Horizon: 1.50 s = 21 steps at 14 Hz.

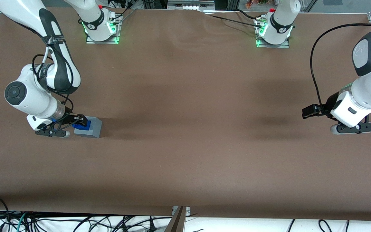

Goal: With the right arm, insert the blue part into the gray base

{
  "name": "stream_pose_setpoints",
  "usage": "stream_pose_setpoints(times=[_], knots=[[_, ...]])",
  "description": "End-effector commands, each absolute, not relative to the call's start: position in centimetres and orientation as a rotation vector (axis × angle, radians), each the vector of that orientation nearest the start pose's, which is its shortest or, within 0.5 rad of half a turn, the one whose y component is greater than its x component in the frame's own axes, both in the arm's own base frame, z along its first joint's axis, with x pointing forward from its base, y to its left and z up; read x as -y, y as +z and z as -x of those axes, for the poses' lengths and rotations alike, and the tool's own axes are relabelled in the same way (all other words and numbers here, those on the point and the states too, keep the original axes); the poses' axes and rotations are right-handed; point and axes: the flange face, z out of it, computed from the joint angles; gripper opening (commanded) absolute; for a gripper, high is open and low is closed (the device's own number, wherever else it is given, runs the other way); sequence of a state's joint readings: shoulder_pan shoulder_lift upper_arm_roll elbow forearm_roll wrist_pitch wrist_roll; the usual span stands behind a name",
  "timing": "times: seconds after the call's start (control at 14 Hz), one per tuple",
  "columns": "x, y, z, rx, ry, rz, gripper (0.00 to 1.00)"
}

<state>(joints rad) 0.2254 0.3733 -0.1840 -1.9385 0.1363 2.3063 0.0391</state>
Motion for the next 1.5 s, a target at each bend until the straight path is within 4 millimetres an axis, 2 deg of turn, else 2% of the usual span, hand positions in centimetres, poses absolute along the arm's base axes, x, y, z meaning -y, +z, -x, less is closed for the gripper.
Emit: stream_pose_setpoints(times=[0.0, 0.21, 0.36, 0.57, 0.79, 0.93, 1.0, 1.14, 1.36, 1.43], knots=[[-3.9, 28.2, -60.6, -0.116, 0.024, 3.096, 1.00], [-4.0, 31.3, -60.5, -0.099, -0.020, 3.082, 1.00], [-4.0, 35.0, -60.2, -0.099, -0.045, 3.067, 1.00], [-3.2, 42.4, -59.3, -0.094, -0.049, 3.051, 1.00], [-1.1, 50.7, -59.1, -0.097, 0.060, 3.054, 1.00], [1.1, 54.9, -58.8, -0.139, 0.111, 3.054, 1.00], [2.0, 56.3, -58.9, -0.153, 0.101, 3.053, 1.00], [2.3, 57.7, -59.1, -0.148, 0.080, 3.054, 1.00], [2.9, 57.4, -59.4, -0.134, 0.076, 3.117, 1.00], [2.3, 57.4, -59.4, -0.109, 0.078, 3.140, 1.00]])
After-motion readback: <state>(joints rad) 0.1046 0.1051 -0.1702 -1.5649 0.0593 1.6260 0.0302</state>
